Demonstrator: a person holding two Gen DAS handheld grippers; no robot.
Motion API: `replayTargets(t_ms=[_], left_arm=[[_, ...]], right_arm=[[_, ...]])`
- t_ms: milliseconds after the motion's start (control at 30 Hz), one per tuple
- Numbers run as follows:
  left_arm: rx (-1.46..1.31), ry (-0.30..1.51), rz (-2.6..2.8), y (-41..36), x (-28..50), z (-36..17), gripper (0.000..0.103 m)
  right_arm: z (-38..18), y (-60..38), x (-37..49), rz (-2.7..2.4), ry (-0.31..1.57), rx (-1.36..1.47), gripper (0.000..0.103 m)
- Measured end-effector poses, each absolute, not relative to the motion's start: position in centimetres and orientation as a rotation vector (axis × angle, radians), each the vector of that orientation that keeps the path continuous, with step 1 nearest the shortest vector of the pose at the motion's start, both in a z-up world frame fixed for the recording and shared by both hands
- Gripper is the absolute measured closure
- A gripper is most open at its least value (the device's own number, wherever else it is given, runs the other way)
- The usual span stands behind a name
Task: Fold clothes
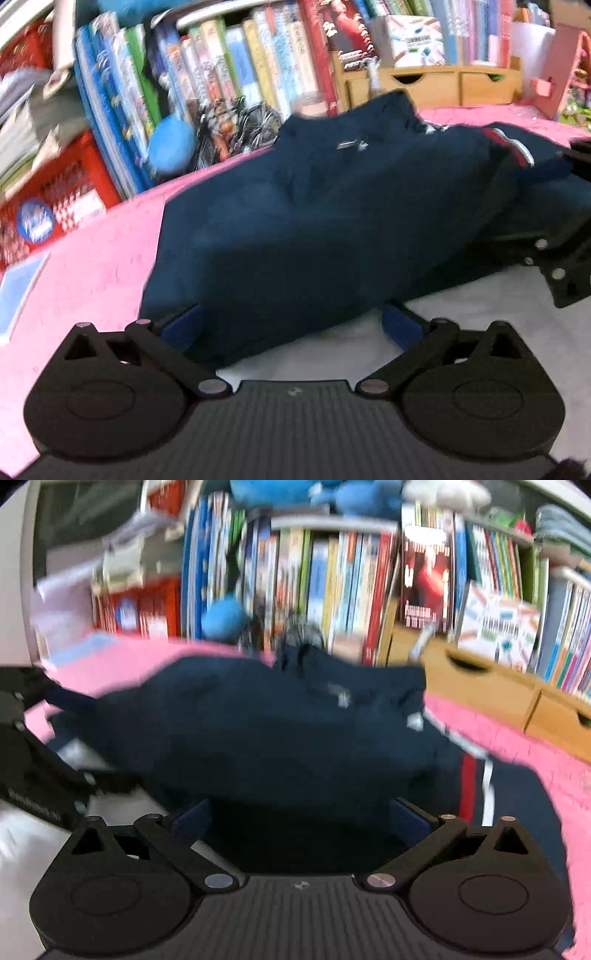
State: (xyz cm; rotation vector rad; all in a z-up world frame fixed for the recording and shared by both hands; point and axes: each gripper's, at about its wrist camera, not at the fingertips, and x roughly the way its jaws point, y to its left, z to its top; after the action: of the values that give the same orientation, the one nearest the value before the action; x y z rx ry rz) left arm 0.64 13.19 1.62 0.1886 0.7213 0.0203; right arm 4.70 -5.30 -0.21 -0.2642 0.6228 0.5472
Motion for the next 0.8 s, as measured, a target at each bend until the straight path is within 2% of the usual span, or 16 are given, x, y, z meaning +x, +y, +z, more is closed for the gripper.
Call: replayTargets(t_ms=[167,633,800], left_arm=[[0.09,0.724,0.004,14.7,0.3,1.2,0.0],[0.048,0.719,-0.007,14.9,0.3,1.0,0.0],[0.077,0.734,-0.053,13.6,-3.9,2.0,0.0]], right_arm=[[-1.5,-6.8,5.1,0.544,0.685,-0.165,0.0],[-1.5,-6.7,5.2,0.523,0.706,-0.166,0.0],[-0.3,-7.9,0.9,0.51,0.713,-0.15,0.0]])
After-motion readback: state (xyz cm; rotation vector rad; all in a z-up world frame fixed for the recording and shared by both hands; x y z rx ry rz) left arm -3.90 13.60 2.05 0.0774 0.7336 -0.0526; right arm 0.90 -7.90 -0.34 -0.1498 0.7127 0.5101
